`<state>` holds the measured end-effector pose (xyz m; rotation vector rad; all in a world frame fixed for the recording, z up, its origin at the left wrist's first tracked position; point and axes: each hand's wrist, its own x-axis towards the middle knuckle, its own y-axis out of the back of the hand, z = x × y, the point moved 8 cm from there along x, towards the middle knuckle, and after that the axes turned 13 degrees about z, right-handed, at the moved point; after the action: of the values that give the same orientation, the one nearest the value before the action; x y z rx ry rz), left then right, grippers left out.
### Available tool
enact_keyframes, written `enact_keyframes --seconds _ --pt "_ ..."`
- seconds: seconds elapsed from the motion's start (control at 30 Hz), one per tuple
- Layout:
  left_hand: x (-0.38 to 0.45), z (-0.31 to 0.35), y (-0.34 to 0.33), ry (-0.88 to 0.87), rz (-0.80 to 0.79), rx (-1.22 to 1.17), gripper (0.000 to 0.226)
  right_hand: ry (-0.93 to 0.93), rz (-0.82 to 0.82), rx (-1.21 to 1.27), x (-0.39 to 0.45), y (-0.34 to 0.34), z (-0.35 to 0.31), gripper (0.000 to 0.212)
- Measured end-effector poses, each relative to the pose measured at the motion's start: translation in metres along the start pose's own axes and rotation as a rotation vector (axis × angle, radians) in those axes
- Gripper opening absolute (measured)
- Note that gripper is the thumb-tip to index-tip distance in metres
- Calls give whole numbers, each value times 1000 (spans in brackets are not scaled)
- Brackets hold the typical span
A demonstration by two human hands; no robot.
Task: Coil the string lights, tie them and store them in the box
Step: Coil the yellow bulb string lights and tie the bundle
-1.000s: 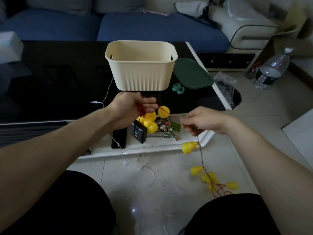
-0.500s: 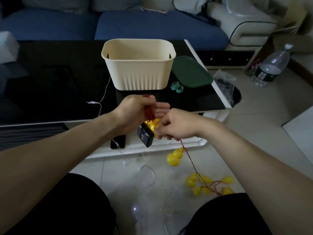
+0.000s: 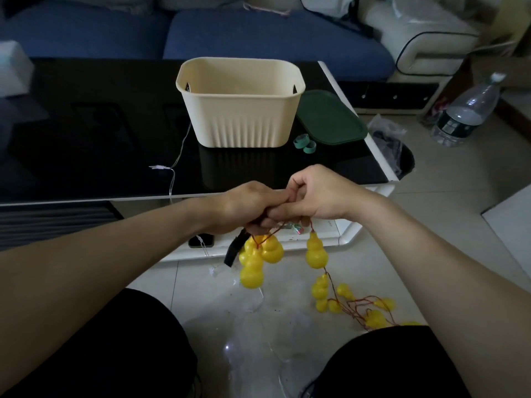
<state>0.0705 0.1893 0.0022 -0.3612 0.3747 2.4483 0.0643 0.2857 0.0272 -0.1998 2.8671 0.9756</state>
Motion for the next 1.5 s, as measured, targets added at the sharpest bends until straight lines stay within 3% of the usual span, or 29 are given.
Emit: enact_keyframes --seconds 0.27,0.5,0.8,0.93,1.07,1.17,1.33,1.5 --pt "-6 -4 6 51 -28 50 40 -19 -161 11 -8 -3 6 52" --pt "-10 0 7 125 -21 -45 48 74 -44 70 -4 1 3 13" --pt "-7 0 9 113 -13 -45 51 156 73 63 -2 18 -2 8" --pt "-7 5 11 73 -15 -22 60 128 121 124 -3 27 -3 17" --pt "-7 7 19 70 28 2 60 57 91 69 1 28 3 44" --pt "-7 5 21 96 35 -6 57 -34 -15 135 -2 21 11 41" --pt "-8 2 28 50 39 88 48 -130 -19 187 -7 34 27 31" --pt "-5 -3 44 95 194 -70 50 -290 2 110 -11 42 51 76"
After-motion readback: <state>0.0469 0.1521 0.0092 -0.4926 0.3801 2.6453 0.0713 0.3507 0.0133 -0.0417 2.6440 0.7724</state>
